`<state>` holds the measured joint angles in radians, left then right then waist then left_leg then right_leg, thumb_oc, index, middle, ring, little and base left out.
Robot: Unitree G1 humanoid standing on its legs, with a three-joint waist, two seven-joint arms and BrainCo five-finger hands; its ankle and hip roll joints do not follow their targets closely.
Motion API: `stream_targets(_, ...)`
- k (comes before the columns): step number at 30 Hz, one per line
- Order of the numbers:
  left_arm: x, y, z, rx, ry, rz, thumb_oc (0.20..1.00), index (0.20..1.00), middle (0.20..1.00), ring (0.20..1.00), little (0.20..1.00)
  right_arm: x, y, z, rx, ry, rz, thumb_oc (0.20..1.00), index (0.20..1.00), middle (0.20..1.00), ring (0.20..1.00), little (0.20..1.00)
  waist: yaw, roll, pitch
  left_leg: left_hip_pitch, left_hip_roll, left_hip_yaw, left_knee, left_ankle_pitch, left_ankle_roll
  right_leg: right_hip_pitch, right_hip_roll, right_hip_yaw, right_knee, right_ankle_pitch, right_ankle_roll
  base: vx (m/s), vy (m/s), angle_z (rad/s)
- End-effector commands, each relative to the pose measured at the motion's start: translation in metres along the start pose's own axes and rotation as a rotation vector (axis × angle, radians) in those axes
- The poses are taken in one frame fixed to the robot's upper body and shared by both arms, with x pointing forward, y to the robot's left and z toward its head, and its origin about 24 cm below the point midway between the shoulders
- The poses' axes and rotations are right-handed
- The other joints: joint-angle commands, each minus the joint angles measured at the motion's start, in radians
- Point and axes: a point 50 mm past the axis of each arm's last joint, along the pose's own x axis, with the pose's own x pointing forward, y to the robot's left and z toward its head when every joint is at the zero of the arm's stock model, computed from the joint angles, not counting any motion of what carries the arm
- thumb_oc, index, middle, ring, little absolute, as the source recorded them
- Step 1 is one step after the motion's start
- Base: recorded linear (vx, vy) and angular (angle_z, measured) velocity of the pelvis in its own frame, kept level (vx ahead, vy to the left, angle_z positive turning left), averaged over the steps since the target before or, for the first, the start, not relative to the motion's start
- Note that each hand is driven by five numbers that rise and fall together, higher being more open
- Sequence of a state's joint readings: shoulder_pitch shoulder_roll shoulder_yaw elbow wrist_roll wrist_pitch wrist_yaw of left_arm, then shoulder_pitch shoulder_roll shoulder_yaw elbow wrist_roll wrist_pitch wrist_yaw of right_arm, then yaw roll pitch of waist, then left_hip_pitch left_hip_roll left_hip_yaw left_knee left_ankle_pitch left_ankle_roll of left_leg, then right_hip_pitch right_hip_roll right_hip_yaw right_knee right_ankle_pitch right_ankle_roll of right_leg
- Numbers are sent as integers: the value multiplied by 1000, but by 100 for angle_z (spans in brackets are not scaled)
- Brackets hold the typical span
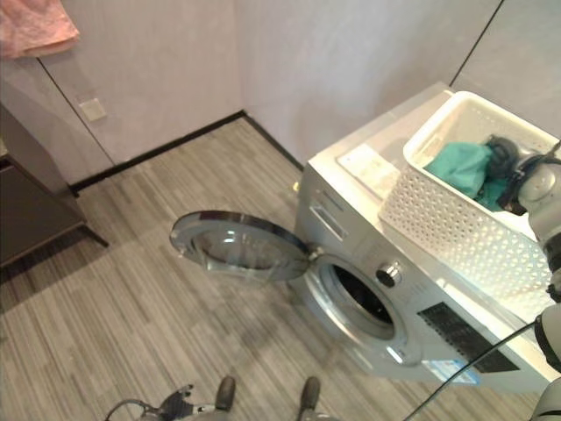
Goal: Grab the laundry basket,head to the washer,open it,put in the laundry and shut it.
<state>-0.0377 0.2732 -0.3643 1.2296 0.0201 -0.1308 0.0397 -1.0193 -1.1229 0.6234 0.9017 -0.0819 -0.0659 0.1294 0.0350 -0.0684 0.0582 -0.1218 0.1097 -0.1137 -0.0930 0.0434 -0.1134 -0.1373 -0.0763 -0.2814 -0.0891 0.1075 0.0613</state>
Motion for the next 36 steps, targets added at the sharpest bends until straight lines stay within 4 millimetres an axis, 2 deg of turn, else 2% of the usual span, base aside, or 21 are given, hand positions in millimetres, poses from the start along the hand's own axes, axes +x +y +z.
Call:
stream_targets(1,1,2,2,98,-12,28,1000,1000,1000,1000,1000,-26,-68,-15,103,-28,-432,200,200,200,200,200,3,-45,-15,27,-8,32,6,-66,29,70,-70,53,2,-92,99,30,26,5)
stream_targets(4,1,3,0,108,-2,45,1000,1000,1000,1000,1000,-40,-93,-10,72,-61,-606,200,200,200,200,200,3,-42,-26,39,-11,33,6,-76,32,82,-72,52,2,-94,100,18,21,4)
stream_targets(7,0,3,-2,131,3,53,1000,1000,1000,1000,1000,-58,-115,-8,-137,-23,-796,200,200,200,200,200,6,-36,-39,54,-13,32,6,-88,38,98,-74,51,2,-98,100,22,22,2)
stream_targets(8,0,4,-2,134,3,54,1000,1000,1000,1000,1000,-59,-114,-9,-138,-19,-797,200,200,200,200,200,8,-38,-38,56,-13,32,6,-89,38,99,-73,51,2,-98,100,37,33,0)
stream_targets(9,0,6,-4,157,11,77,1000,1000,1000,1000,1000,-68,-124,-10,-369,50,-895,200,200,200,200,200,12,-34,-43,69,-13,32,6,-96,43,110,-73,52,2,-101,100,0,0,0)
stream_targets(10,0,6,-4,159,12,78,1000,1000,1000,1000,1000,-68,-124,-11,-371,53,-894,200,200,200,200,200,12,-35,-43,69,-14,31,6,-96,43,111,-74,51,2,-100,100,35,46,1)
stream_targets(11,-1,6,-7,165,27,89,1000,1000,1000,1000,1000,-78,-135,-11,-415,78,-999,200,200,200,200,200,8,-32,-48,76,-15,31,6,-100,46,116,-74,54,2,-102,100,14,36,1)
stream_targets(12,-1,4,-9,173,35,85,1000,1000,1000,1000,1000,-82,-138,-12,-411,89,-1041,200,200,200,200,200,7,-32,-51,81,-15,32,6,-104,48,119,-74,56,2,-102,101,24,51,0)
stream_targets(17,-2,2,-14,197,49,78,1000,1000,1000,1000,1000,-92,-137,-11,-456,93,-1128,200,200,200,200,200,4,-32,-60,103,-20,46,6,-118,58,136,-77,60,2,-100,105,18,44,-2)
stream_targets(24,-3,4,-15,221,49,77,1000,1000,1000,1000,1000,-102,-141,-16,-444,97,-1165,200,200,200,200,200,1,-41,-63,129,-29,50,6,-132,70,157,-85,62,7,-97,109,17,47,-3)
stream_targets(31,-3,1,-17,222,56,68,1000,1000,1000,1000,1000,-114,-157,-3,-473,53,-1218,200,200,200,200,200,-12,-37,-66,159,-46,70,6,-146,86,158,-104,79,30,-94,119,12,74,-10)
stream_targets(36,-2,-2,-13,232,46,54,1000,1000,1000,1000,1000,-119,-155,9,-458,-12,-1231,200,200,200,200,200,-29,-30,-64,175,-64,85,6,-157,104,150,-120,92,49,-83,131,0,101,-13)
